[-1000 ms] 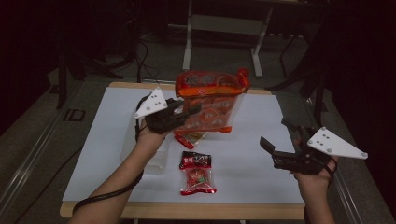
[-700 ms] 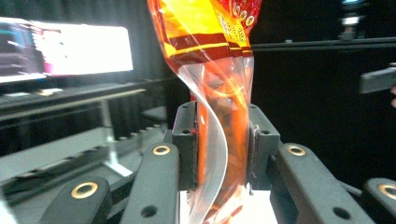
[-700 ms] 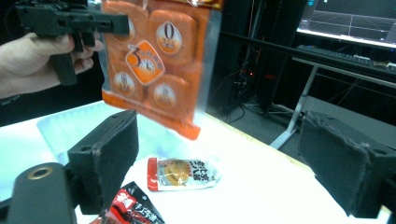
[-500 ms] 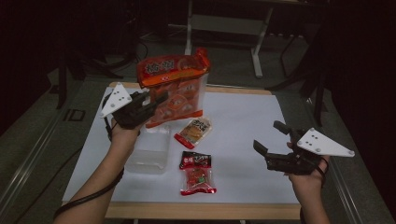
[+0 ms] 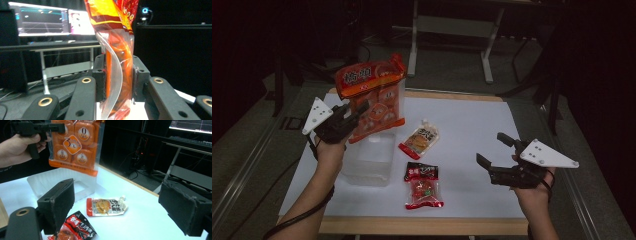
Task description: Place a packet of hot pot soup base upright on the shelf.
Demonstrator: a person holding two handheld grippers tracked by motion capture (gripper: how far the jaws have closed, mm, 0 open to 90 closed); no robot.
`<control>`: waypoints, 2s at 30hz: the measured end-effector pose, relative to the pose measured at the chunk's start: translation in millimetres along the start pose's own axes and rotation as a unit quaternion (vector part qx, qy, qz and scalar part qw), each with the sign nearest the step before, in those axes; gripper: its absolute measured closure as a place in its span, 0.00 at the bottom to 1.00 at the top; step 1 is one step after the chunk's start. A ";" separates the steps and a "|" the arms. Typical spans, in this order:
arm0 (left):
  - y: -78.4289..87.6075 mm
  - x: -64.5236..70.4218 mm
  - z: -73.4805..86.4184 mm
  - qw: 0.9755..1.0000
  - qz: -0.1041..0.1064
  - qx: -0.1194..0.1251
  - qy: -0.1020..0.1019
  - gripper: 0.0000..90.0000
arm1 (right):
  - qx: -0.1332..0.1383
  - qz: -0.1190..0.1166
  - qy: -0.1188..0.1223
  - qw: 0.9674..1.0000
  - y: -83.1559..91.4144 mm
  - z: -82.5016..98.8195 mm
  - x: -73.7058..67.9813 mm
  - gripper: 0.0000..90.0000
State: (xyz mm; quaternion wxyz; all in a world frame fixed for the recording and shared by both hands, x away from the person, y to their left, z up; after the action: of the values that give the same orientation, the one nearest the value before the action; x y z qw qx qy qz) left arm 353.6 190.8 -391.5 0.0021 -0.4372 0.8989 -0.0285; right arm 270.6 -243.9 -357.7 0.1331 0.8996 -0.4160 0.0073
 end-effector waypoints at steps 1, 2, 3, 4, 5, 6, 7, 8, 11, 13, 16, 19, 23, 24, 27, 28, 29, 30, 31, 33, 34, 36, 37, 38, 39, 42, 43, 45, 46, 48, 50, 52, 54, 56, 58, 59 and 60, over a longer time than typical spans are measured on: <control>0.3 -2.0 5.4 1.000 -0.014 -0.003 0.004 0.79 | 0.000 0.000 0.000 1.000 -0.1 0.5 0.0 0.15; 0.4 -3.0 8.2 1.000 -0.021 -0.004 0.009 0.79 | -0.001 0.000 -0.001 1.000 -0.2 1.0 0.1 0.15; 0.2 -4.4 10.7 1.000 -0.025 -0.007 0.012 0.79 | -0.002 0.000 0.000 1.000 -0.4 1.6 0.5 0.15; 0.2 -5.5 13.4 0.999 -0.032 -0.008 0.015 0.79 | -0.003 0.000 -0.001 1.000 -0.5 2.3 0.7 0.15; 0.0 -6.7 15.8 0.999 -0.036 -0.009 0.017 0.79 | -0.004 0.001 -0.002 1.000 -0.7 3.1 1.1 0.15; -0.3 -8.0 18.2 0.999 -0.039 -0.010 0.020 0.79 | -0.003 0.001 -0.002 1.000 -0.9 3.7 1.4 0.15; -0.4 -9.4 20.5 0.999 -0.044 -0.012 0.022 0.79 | -0.005 0.000 -0.003 1.000 -0.8 4.4 1.6 0.15; -0.7 -10.8 22.7 0.999 -0.044 -0.013 0.027 0.79 | -0.005 0.001 -0.003 1.000 -0.7 5.1 1.9 0.15; -2.5 -13.0 29.7 0.998 -0.052 -0.020 0.029 0.79 | -0.005 0.001 -0.003 1.000 -0.3 7.0 2.7 0.15; -3.6 -14.1 34.0 0.997 -0.064 -0.025 0.035 0.79 | -0.007 0.002 -0.004 1.000 -0.8 8.6 3.3 0.15; -4.5 -16.7 39.7 0.996 -0.075 -0.029 0.044 0.79 | -0.010 0.002 -0.002 1.000 -1.2 10.1 3.3 0.15; -6.5 -18.8 45.3 0.995 -0.075 -0.034 0.051 0.79 | -0.012 0.002 0.003 1.000 -1.8 10.5 2.6 0.15; -9.7 -19.3 50.4 0.995 -0.072 -0.045 0.051 0.79 | -0.014 0.002 0.005 1.000 -2.5 11.3 1.9 0.15; -12.2 -19.9 54.0 0.995 -0.067 -0.056 0.053 0.79 | -0.015 0.002 0.006 1.000 -2.7 11.8 1.9 0.15; -14.1 -20.0 57.6 0.994 -0.065 -0.065 0.052 0.79 | -0.017 0.001 0.005 1.000 -3.2 12.8 1.9 0.15; -15.1 -21.0 60.9 0.994 -0.065 -0.072 0.055 0.79 | -0.018 0.001 0.005 1.000 -3.2 13.1 1.9 0.15; -15.2 -21.8 61.8 0.993 -0.065 -0.077 0.056 0.79 | -0.019 0.001 0.005 1.000 -3.3 13.4 2.1 0.15; -15.3 -23.6 62.7 0.993 -0.063 -0.081 0.063 0.79 | -0.019 0.000 0.005 1.000 -3.3 13.5 2.2 0.15; -14.8 -24.8 63.0 0.992 -0.068 -0.084 0.067 0.79 | -0.019 0.000 0.005 1.000 -3.4 13.6 2.2 0.15; -14.1 -26.0 63.4 0.991 -0.069 -0.084 0.075 0.79 | -0.020 0.000 0.005 1.000 -3.7 13.8 2.4 0.15; -13.9 -27.5 64.3 0.991 -0.066 -0.089 0.078 0.79 | -0.020 0.000 0.005 1.000 -4.0 13.9 2.3 0.15; -15.2 -27.6 65.7 0.990 -0.058 -0.099 0.080 0.79 | -0.021 -0.001 0.005 1.000 -4.6 14.2 1.7 0.15; -15.7 -26.6 66.0 0.990 -0.060 -0.108 0.073 0.79 | -0.022 -0.002 0.006 1.000 -4.9 14.3 1.5 0.15; -15.8 -25.7 65.9 0.990 -0.060 -0.106 0.070 0.79 | -0.022 -0.002 0.006 1.000 -5.1 14.4 1.2 0.15; -15.6 -25.3 65.7 0.990 -0.058 -0.106 0.067 0.79 | -0.022 -0.003 0.006 1.000 -5.3 14.4 0.9 0.15; -15.6 -25.3 65.9 0.991 -0.048 -0.111 0.062 0.79 | -0.024 -0.005 0.006 1.000 -5.7 15.2 0.4 0.15; -15.6 -25.3 65.9 0.991 -0.048 -0.111 0.062 0.79 | -0.025 -0.005 0.006 1.000 -6.0 15.5 0.3 0.15; -15.0 -26.5 65.9 0.989 -0.044 -0.123 0.064 0.79 | -0.027 -0.007 0.006 1.000 -6.5 16.3 0.2 0.15; -14.7 -26.9 66.1 0.989 -0.045 -0.128 0.062 0.79 | -0.027 -0.007 0.005 1.000 -6.8 16.7 -0.1 0.15; -14.2 -27.7 66.2 0.988 -0.043 -0.138 0.060 0.79 | -0.027 -0.009 0.005 1.000 -7.3 17.2 -0.3 0.15; -13.4 -28.9 66.4 0.986 -0.044 -0.150 0.058 0.79 | -0.029 -0.012 0.004 1.000 -8.0 17.7 -0.7 0.15; -12.3 -29.8 66.8 0.985 -0.043 -0.157 0.052 0.79 | -0.029 -0.014 0.004 0.999 -8.4 17.9 -1.5 0.15; -10.8 -30.8 67.5 0.984 -0.045 -0.166 0.049 0.79 | -0.030 -0.015 0.005 0.999 -8.8 18.5 -2.4 0.15; -8.7 -32.4 69.3 0.983 -0.047 -0.170 0.047 0.79 | -0.032 -0.018 0.005 0.999 -9.6 19.8 -2.8 0.15; -6.6 -33.3 72.3 0.983 -0.047 -0.171 0.049 0.79 | -0.035 -0.022 0.000 0.999 -10.1 21.3 -3.6 0.15; -5.5 -34.0 74.3 0.982 -0.047 -0.174 0.047 0.79 | -0.036 -0.022 0.000 0.999 -10.4 22.1 -4.1 0.15; -4.7 -34.5 76.5 0.982 -0.046 -0.178 0.046 0.79 | -0.037 -0.023 0.002 0.999 -10.7 22.8 -4.6 0.15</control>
State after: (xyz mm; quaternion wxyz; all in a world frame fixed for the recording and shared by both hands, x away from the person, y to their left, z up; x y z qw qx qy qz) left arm 380.9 211.3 -468.4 -0.1180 -0.4694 0.8680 0.1115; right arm 273.4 -239.4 -382.7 0.1672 0.9032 -0.3952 -0.0097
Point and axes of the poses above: each handheld gripper's, and its own axes: y roughly backward along the jaws, z roughly out of its underside, x roughly to its right, the point moved 3 cm from there along -y, roughly forward along the jaws, and after that the axes turned 4 degrees about z, right-handed, at the moved point
